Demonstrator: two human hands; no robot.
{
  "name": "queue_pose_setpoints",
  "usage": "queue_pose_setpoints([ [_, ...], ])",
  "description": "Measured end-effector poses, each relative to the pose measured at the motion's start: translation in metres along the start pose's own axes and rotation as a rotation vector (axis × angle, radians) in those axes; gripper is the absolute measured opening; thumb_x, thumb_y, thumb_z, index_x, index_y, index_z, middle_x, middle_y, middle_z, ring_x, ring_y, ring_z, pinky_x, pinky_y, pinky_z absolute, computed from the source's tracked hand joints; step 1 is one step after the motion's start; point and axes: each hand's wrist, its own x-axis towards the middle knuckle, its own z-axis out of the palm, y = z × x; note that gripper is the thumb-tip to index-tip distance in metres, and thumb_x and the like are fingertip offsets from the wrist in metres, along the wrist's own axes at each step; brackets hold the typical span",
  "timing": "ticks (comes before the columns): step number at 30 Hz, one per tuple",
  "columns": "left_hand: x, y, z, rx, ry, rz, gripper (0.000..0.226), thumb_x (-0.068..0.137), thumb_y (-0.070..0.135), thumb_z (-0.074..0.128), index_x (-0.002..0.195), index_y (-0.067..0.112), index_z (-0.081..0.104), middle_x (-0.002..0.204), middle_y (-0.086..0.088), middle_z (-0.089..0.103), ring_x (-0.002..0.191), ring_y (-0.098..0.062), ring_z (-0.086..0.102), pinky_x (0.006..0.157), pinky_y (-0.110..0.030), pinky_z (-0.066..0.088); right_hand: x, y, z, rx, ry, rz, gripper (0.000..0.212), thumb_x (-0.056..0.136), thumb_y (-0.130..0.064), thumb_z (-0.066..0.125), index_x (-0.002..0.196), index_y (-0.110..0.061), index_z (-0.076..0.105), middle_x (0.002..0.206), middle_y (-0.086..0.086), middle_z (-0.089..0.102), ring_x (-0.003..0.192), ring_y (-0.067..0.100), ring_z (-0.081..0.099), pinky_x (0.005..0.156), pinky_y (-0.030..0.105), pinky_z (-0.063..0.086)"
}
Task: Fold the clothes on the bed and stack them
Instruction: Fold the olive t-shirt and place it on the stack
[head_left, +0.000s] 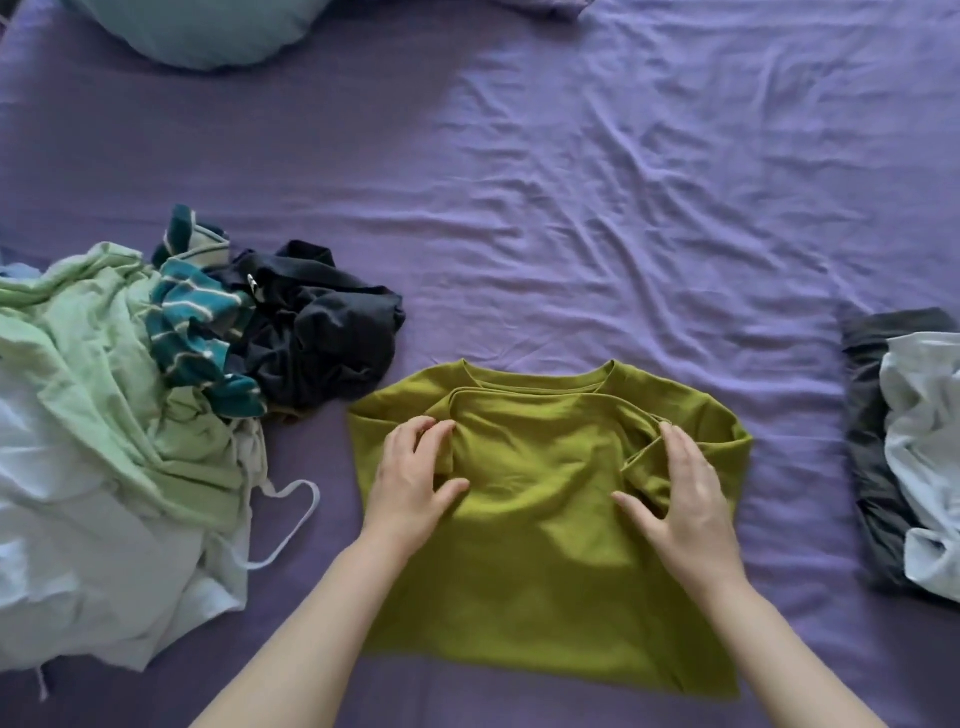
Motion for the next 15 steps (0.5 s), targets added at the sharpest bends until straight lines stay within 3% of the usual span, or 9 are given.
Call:
queue_pose_setpoints([
  [3, 0.005, 0.002, -0.005, -0.087, 0.109, -0.038, 0.044, 0.080, 0.004, 0.072, 0.122, 0.004, 0.060, 0.122, -0.013, 0.054, 0.117, -0.026, 0.051, 0.101, -0.020, 0.031, 0.000, 0.003, 0.001, 0.106, 0.055, 0.083, 0.068, 0.079, 0.000, 0.072, 0.140, -0.005, 0.042, 0.137, 0.015, 0.051, 0.128, 0.029, 0.046, 0.106, 0.033, 0.031],
  [7, 0.018, 0.013, -0.019, -0.139, 0.216, -0.072, 0.016, 0.090, 0.010, 0.063, 0.103, 0.005, 0.069, 0.105, -0.009, 0.067, 0.101, -0.025, 0.061, 0.084, -0.022, 0.039, 0.013, 0.000, -0.010, 0.205, 0.228, 0.090, 0.027, 0.089, -0.001, 0.061, 0.116, 0.005, 0.063, 0.114, 0.020, 0.065, 0.109, 0.034, 0.061, 0.093, 0.023, 0.037],
  [10, 0.031, 0.020, -0.032, -0.197, 0.315, -0.176, 0.019, 0.096, 0.024, 0.055, 0.104, 0.011, 0.067, 0.103, -0.008, 0.067, 0.097, -0.028, 0.060, 0.078, -0.034, 0.043, 0.026, -0.001, -0.022, 0.275, 0.307, 0.141, 0.025, 0.095, -0.009, 0.055, 0.115, 0.003, 0.062, 0.110, 0.020, 0.066, 0.102, 0.035, 0.061, 0.083, 0.024, 0.036],
  [13, 0.046, 0.020, -0.047, -0.146, 0.417, -0.384, 0.036, 0.099, 0.046, 0.038, 0.100, 0.016, 0.058, 0.093, -0.006, 0.064, 0.086, -0.031, 0.056, 0.066, -0.034, 0.036, 0.038, 0.005, -0.031, 0.297, 0.355, 0.204, 0.029, 0.100, -0.021, 0.045, 0.120, -0.006, 0.057, 0.108, 0.018, 0.067, 0.096, 0.036, 0.060, 0.071, 0.029, 0.033],
  [15, 0.054, 0.017, -0.053, -0.126, 0.423, -0.484, 0.046, 0.099, 0.054, 0.028, 0.097, 0.015, 0.053, 0.088, -0.006, 0.060, 0.078, -0.028, 0.050, 0.065, -0.034, 0.033, 0.045, 0.011, -0.034, 0.270, 0.338, 0.263, 0.033, 0.101, -0.029, 0.039, 0.123, -0.009, 0.054, 0.107, 0.020, 0.066, 0.096, 0.041, 0.059, 0.069, 0.033, 0.032],
])
